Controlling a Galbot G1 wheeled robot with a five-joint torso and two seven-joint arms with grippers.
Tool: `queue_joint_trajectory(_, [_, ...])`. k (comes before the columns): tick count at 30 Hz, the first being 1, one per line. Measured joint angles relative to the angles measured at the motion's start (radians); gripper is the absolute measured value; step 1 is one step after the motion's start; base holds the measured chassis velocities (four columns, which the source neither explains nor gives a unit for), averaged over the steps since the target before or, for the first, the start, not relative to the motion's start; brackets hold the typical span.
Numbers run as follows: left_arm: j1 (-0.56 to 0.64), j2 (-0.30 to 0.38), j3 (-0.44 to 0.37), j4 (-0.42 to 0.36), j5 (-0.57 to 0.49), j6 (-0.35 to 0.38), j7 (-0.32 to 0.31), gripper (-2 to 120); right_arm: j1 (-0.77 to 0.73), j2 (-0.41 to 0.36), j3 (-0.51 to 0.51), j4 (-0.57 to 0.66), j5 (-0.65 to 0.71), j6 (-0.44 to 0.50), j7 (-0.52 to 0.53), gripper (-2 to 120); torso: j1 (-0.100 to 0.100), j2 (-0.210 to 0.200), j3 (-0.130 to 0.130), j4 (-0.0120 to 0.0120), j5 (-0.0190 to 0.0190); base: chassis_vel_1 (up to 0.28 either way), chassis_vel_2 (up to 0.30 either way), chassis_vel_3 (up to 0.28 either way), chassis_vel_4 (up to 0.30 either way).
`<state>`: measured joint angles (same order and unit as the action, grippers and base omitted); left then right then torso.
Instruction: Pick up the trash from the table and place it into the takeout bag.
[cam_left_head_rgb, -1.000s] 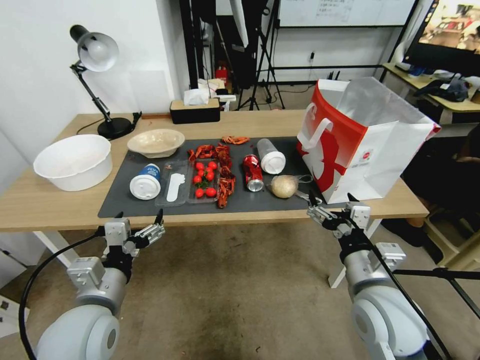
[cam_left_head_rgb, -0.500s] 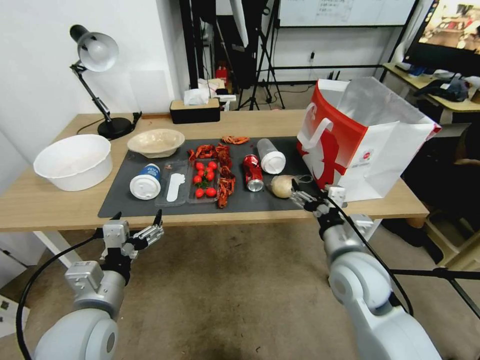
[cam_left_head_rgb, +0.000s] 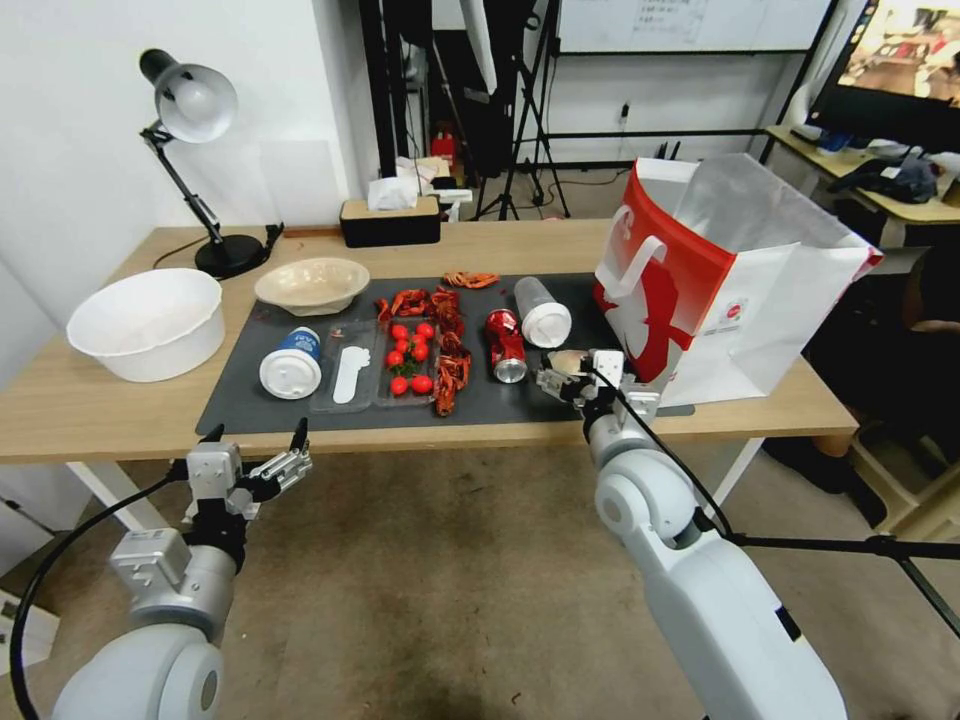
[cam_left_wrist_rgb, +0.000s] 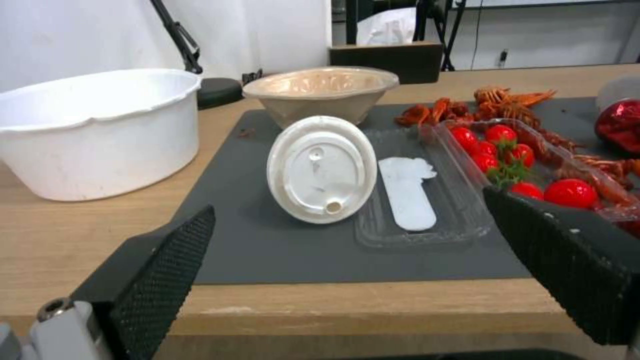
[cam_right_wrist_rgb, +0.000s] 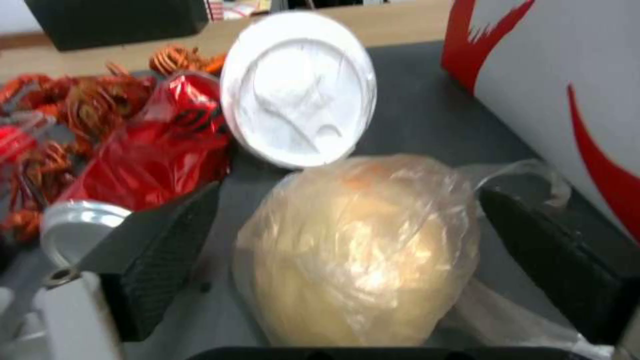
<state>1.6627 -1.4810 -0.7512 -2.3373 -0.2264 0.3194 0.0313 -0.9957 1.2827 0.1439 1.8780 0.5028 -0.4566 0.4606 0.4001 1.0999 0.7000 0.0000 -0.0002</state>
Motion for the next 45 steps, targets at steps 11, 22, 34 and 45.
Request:
queue_joint_trajectory(11, [-0.007,0.0,0.003,0.007,0.0,-0.009,0.0,100,0.016,-0.002,-0.023,-0.027,0.001,-0.045,0.016,65,0.0,0.0,0.0,0.0,0.0001,0.0,0.0,0.0,0.0])
queue_joint_trajectory(22, [-0.007,0.001,0.006,0.019,0.002,-0.028,0.0,100,0.005,0.0,-0.022,-0.022,0.001,-0.052,0.02,25,0.0,0.0,0.0,0.0001,0.0001,0.0,0.0,0.0,0.0])
queue_joint_trajectory(34, [-0.005,0.002,0.007,0.023,0.008,-0.039,0.0,100,-0.02,-0.014,-0.01,0.065,0.035,-0.008,-0.005,8,0.0,0.0,0.0,0.0001,0.0002,0.0,0.0,0.0,0.0])
queue_joint_trajectory(45, [-0.003,-0.001,0.007,0.022,0.015,-0.041,0.0,100,0.025,-0.116,0.14,0.318,0.258,0.121,-0.192,7,0.0,0.0,0.0,0.0,0.0004,0.0,0.0,0.0,0.0])
